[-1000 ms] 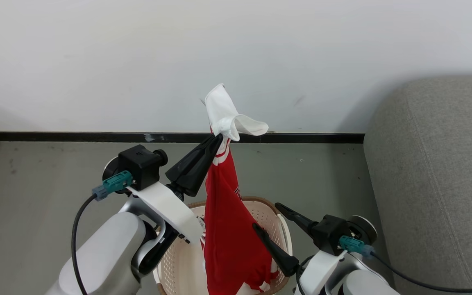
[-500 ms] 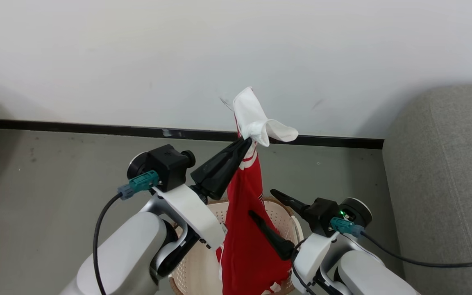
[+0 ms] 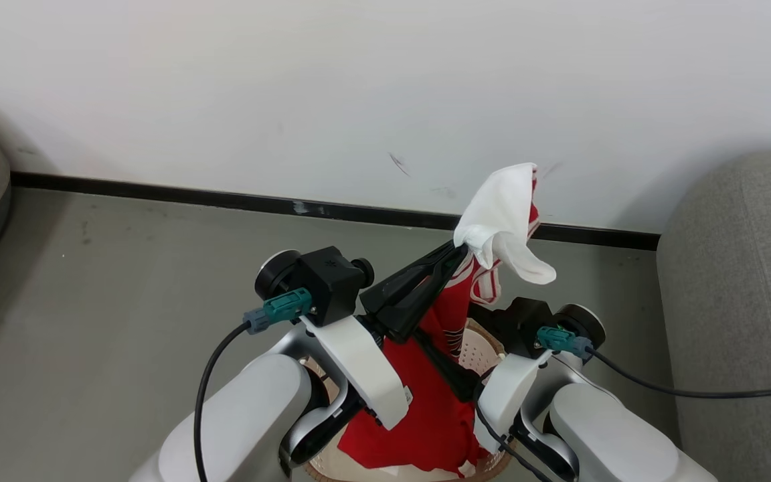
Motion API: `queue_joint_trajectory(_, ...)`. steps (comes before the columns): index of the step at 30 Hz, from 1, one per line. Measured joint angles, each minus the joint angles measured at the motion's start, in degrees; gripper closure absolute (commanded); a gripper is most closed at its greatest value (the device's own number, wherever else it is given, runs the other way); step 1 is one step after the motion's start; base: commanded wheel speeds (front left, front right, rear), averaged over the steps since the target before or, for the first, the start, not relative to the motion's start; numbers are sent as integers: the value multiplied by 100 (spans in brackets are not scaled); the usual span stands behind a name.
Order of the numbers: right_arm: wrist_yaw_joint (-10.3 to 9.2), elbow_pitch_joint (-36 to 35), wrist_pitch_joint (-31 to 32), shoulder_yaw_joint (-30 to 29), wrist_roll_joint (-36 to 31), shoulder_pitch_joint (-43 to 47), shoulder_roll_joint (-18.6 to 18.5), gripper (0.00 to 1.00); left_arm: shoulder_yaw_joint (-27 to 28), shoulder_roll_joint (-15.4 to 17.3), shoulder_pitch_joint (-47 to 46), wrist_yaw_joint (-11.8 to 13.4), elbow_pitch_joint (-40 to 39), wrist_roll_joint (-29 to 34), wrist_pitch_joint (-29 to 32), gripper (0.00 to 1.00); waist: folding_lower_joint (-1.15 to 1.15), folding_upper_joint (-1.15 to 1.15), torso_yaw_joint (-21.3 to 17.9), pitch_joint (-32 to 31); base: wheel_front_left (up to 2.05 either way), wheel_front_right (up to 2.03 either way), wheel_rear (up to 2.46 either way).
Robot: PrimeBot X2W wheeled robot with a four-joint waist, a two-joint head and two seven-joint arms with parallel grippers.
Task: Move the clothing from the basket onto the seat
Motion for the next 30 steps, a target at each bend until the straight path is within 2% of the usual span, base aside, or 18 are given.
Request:
queue_joint_trajectory(3,0,24,-1,14,86,-63,3,0,-26,-4,0,0,-1,-1,8,100,0,0,40,5,0,0,0)
queue_joint_trajectory(4,0,64,-1,45,131,-85,3,40,-35,-11,0,0,-2,-1,14,100,0,0,58,7,0,0,0)
queue_joint_trajectory(5,0,120,-1,79,158,-88,4,100,-43,-20,0,0,-2,-1,16,100,0,0,75,9,0,0,0)
queue_joint_trajectory(18,0,298,-1,141,436,-92,14,100,57,0,1,11,14,-11,41,100,0,0,111,1,0,0,0)
queue_joint_trajectory(30,-1,-58,0,-541,459,-75,-32,100,388,175,170,160,137,-165,-48,100,0,0,-30,-13,0,0,0)
